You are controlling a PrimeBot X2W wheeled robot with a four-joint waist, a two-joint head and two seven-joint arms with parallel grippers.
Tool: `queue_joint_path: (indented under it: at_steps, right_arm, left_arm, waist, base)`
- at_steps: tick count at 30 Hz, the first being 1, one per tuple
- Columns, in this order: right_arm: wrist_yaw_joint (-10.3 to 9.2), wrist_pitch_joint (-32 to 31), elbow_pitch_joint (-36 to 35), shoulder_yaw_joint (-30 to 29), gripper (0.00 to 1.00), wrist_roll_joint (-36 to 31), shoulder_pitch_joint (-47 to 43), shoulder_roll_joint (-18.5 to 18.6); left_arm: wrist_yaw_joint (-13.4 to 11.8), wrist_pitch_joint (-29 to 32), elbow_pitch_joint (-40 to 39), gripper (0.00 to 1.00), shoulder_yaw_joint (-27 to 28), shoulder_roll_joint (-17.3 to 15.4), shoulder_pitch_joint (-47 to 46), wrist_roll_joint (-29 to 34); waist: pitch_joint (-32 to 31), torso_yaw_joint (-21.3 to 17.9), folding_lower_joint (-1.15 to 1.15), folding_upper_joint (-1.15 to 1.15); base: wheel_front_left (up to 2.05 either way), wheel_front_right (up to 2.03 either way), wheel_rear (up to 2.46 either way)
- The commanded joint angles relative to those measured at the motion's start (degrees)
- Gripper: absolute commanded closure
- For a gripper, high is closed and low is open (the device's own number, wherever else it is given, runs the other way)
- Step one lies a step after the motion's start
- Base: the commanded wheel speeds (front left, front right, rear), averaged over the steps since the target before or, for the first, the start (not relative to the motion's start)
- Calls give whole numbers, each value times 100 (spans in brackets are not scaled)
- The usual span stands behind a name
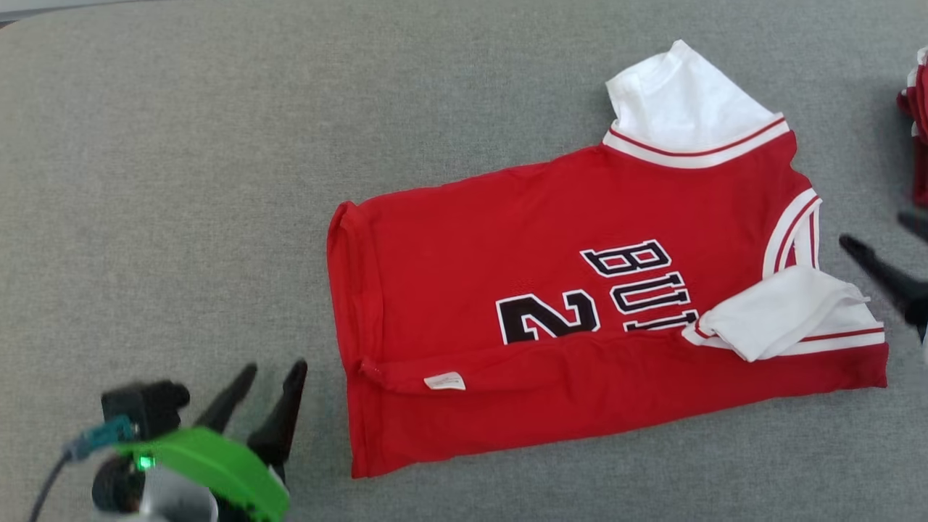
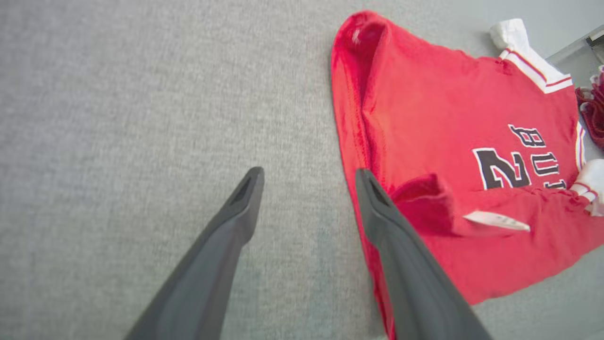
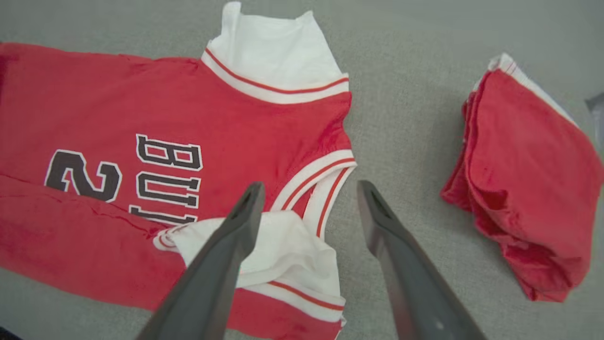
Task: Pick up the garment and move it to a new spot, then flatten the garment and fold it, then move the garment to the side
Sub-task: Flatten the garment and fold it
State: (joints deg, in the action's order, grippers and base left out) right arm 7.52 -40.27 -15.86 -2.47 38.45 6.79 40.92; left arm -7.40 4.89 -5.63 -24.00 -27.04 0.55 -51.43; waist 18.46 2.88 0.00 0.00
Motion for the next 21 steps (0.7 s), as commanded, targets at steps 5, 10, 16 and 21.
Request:
queue_joint_path:
  at_steps: [5,10,16,21]
  right_arm:
    - [-6,-96,276,302,0,-715,1763,-214]
    - [-6,-248,1258,1033,0,-1420,3320,-739]
    - [-7,-58,2522,1459,0,-1809,4327,-1056]
    - [-7,201,3185,1702,0,-1932,4673,-1101]
  left_arm:
    - [-154,557,-58,0,-156,77,-1660,470]
    - [-110,960,559,0,-505,450,-2895,763]
    - [129,1126,1134,0,-838,804,-3632,859]
    - [173,1120,1380,0,-932,876,-3795,944]
  waist:
    - [923,60,0,0]
    - [1428,266,0,0]
    - [1527,511,0,0]
    - [1496,580,0,0]
  base:
    - [0,0,0]
    - [0,0,0]
    - [0,0,0]
    - [0,0,0]
